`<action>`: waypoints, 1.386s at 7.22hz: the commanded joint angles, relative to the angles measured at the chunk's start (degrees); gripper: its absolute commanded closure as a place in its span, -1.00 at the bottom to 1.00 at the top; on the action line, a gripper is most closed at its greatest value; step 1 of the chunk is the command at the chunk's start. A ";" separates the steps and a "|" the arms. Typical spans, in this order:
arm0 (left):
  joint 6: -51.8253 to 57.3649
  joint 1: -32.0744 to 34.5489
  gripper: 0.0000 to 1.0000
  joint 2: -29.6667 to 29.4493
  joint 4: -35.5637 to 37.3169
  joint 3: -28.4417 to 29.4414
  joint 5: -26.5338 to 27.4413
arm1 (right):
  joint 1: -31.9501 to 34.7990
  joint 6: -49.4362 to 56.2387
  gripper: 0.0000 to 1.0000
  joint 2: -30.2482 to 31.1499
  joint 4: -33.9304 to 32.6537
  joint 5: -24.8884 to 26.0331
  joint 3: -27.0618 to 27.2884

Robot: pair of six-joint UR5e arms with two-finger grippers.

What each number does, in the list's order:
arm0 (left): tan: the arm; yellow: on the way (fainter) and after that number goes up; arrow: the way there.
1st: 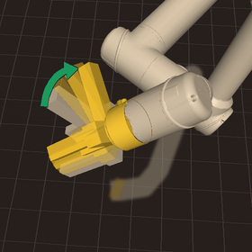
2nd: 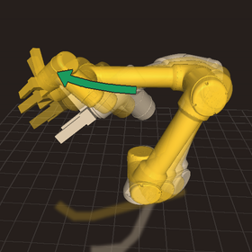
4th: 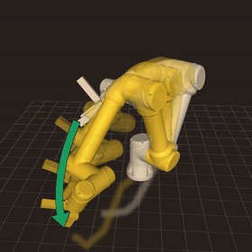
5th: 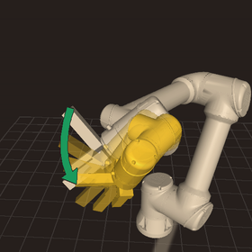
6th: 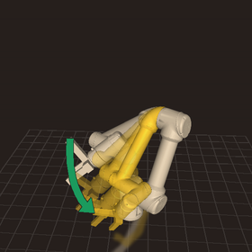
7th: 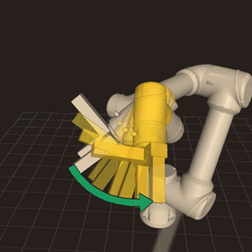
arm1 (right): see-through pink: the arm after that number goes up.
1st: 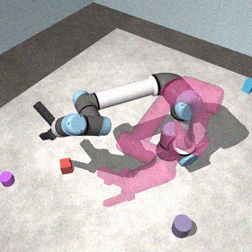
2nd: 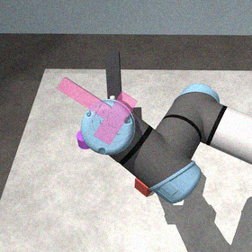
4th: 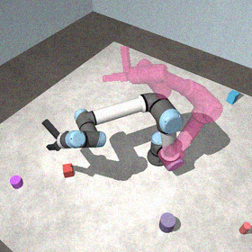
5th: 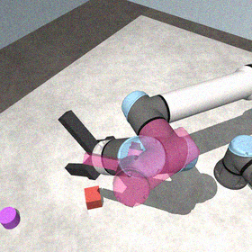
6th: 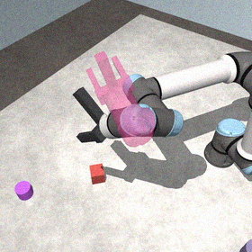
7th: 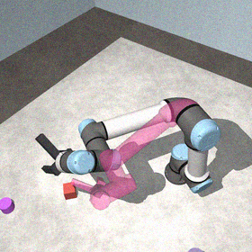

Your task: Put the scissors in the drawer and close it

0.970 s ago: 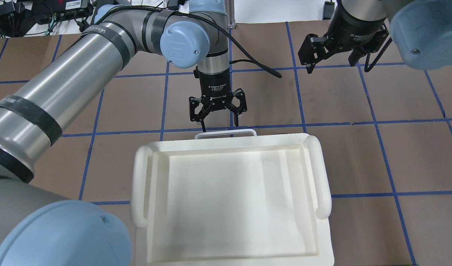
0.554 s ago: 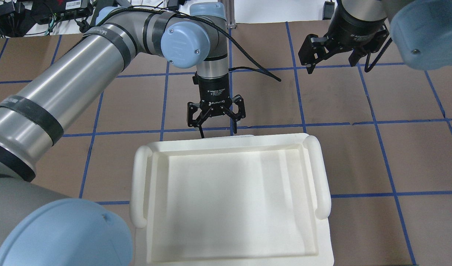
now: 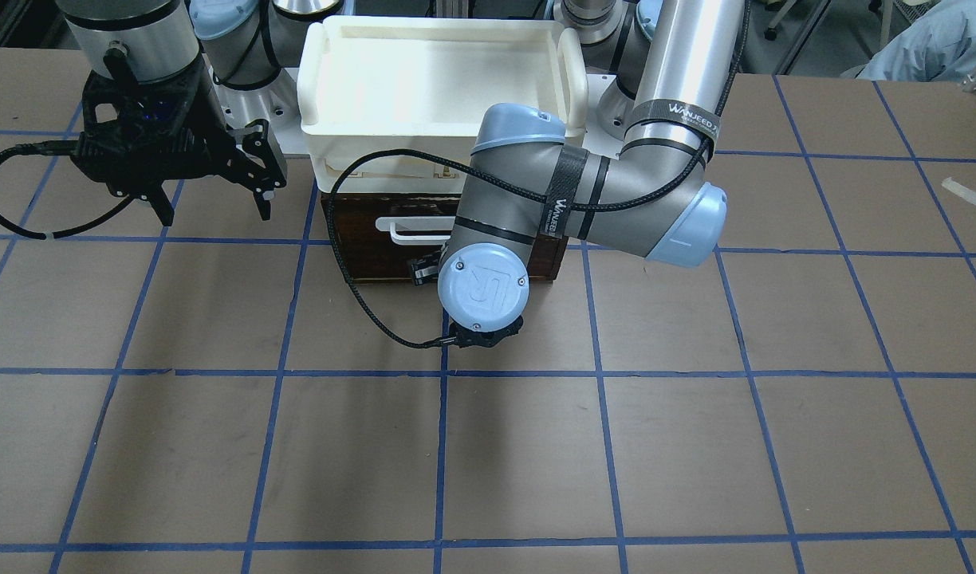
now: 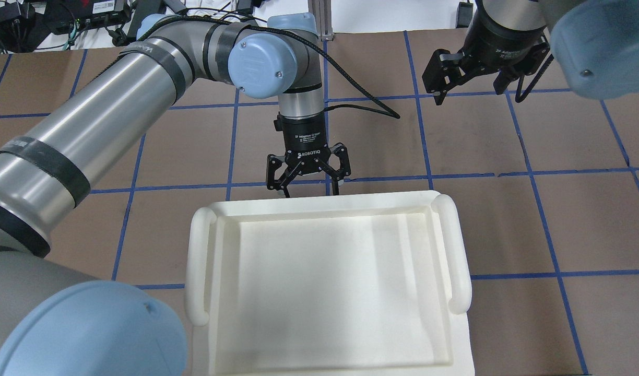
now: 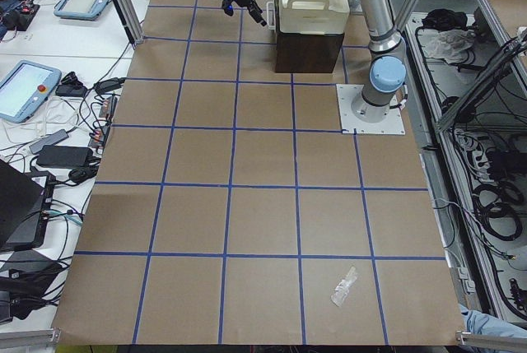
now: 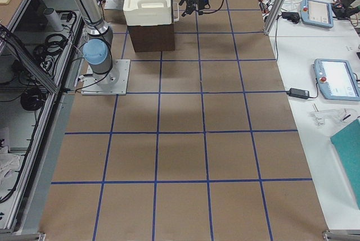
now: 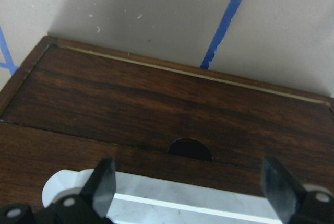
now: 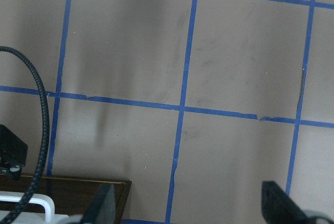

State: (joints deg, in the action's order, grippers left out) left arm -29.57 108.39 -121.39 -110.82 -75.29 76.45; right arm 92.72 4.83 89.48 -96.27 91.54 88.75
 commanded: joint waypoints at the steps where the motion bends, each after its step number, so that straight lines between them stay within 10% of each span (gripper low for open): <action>1: 0.04 0.07 -1.00 0.89 0.42 -0.29 0.37 | 0.00 -0.09 -1.00 -0.01 0.03 -0.30 0.02; 6: 1.87 1.38 -1.00 3.77 18.94 -1.08 5.16 | 0.00 -0.17 -1.00 -0.19 -0.06 -0.48 0.02; 10: 23.32 -2.72 -1.00 16.59 18.89 -1.52 12.76 | 0.00 -0.18 -1.00 -0.10 -0.24 -0.66 0.02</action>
State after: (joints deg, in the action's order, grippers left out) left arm -12.01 107.93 -108.87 -91.95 -76.58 87.32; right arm 92.73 4.68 89.38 -96.41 91.06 88.76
